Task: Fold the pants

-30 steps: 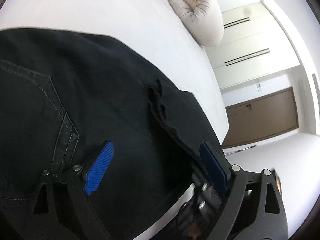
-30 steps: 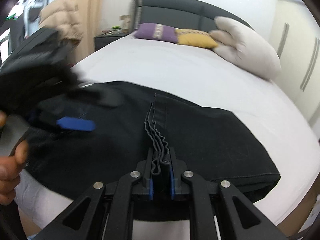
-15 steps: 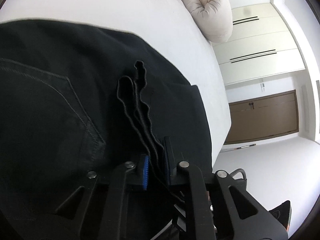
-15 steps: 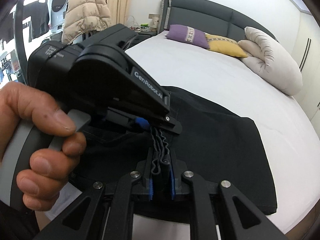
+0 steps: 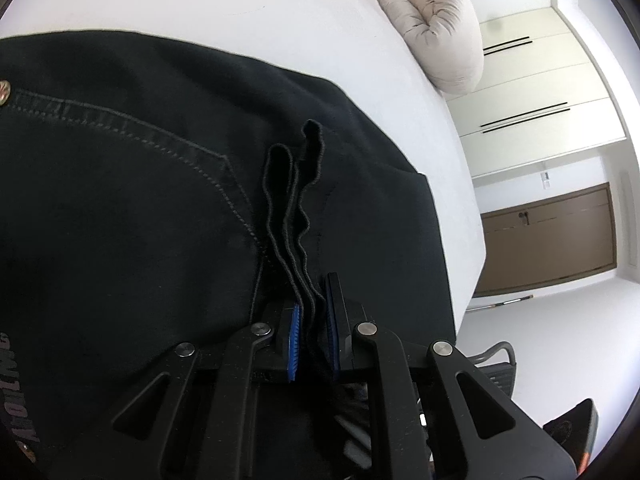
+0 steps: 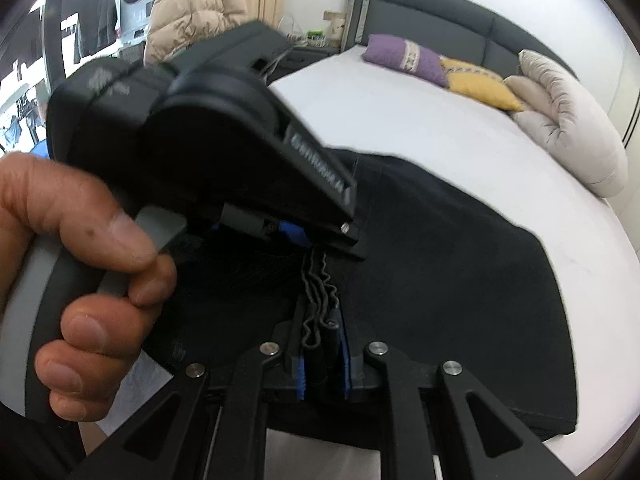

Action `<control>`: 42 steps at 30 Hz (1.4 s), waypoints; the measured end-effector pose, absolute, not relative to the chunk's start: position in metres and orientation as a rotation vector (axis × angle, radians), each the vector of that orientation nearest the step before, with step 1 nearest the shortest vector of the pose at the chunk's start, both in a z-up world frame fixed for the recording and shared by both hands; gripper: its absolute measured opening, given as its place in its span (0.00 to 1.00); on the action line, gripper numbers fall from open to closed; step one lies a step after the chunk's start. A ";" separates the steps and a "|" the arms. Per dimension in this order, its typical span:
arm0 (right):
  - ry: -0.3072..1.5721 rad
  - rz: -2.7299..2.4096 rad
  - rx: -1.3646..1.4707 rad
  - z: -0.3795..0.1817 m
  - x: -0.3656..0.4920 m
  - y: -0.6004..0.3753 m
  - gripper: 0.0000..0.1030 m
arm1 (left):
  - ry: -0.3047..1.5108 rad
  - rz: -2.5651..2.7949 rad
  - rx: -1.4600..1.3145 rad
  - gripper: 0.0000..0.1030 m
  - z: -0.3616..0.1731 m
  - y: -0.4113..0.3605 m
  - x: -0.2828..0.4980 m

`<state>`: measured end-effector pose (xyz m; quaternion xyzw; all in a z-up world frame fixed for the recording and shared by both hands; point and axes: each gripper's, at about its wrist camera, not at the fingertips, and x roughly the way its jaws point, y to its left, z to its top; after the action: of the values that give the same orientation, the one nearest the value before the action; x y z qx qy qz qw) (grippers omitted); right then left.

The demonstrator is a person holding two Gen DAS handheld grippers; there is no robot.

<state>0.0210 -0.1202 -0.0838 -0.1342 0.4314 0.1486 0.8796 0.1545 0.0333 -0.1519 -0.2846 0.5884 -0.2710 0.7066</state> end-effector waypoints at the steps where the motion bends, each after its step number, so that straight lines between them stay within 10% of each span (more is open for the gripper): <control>1: 0.920 0.317 -0.276 -0.089 0.023 -0.120 0.19 | 1.312 -0.599 -0.628 0.10 -0.154 0.034 0.154; 5: 0.946 0.367 -0.196 -0.083 0.028 -0.133 0.60 | 1.302 -0.608 -0.610 0.10 -0.151 0.029 0.160; 8: 0.972 0.464 -0.067 -0.071 0.025 -0.157 0.65 | 1.279 -0.570 -0.561 0.11 -0.136 0.027 0.158; 16: 1.008 0.473 0.404 -0.054 0.035 -0.292 0.24 | 1.106 -0.430 -0.218 0.11 -0.079 0.007 0.146; 30: 1.266 0.636 0.843 -0.135 0.184 -0.300 0.22 | 1.122 -0.557 -0.043 0.10 -0.127 -0.048 0.108; 33: 1.318 0.598 0.915 -0.170 0.197 -0.291 0.00 | 1.123 -0.569 -0.067 0.10 -0.131 -0.041 0.107; 42: 1.081 0.256 1.104 -0.165 0.199 -0.411 0.01 | 1.128 -0.593 -0.125 0.10 -0.136 0.001 0.113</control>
<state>0.1993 -0.4109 -0.1649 0.4973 0.4870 0.1153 0.7087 0.1128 0.0007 -0.1361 -0.0582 0.5262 -0.2766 0.8020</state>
